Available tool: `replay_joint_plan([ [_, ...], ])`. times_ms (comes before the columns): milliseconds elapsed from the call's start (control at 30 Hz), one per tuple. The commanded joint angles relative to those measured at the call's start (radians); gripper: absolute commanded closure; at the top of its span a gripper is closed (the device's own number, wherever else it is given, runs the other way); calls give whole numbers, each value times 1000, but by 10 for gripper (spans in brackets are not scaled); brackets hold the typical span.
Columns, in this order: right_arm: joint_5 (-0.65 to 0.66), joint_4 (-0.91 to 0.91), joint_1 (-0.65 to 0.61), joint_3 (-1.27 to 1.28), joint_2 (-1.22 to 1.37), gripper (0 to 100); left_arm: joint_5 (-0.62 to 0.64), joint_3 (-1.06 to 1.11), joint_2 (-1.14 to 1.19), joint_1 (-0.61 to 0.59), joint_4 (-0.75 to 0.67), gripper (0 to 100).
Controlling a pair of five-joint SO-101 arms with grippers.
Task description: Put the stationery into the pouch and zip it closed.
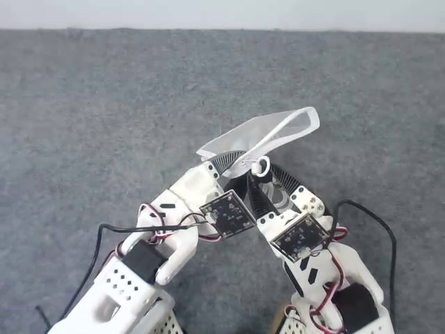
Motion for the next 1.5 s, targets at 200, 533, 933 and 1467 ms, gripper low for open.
replay_joint_plan([
  [200,-138,-179,196,6,-4,993,-5,12,-15,-8,-25,991],
  [533,-161,-257,280,38,-2,993,-5,12,-15,-49,-28,992],
  [933,-155,-275,282,52,-2,993,-5,12,-15,-49,-28,993],
  [1467,-161,-326,409,-49,277,993,-3,12,-15,-49,-25,993],
])
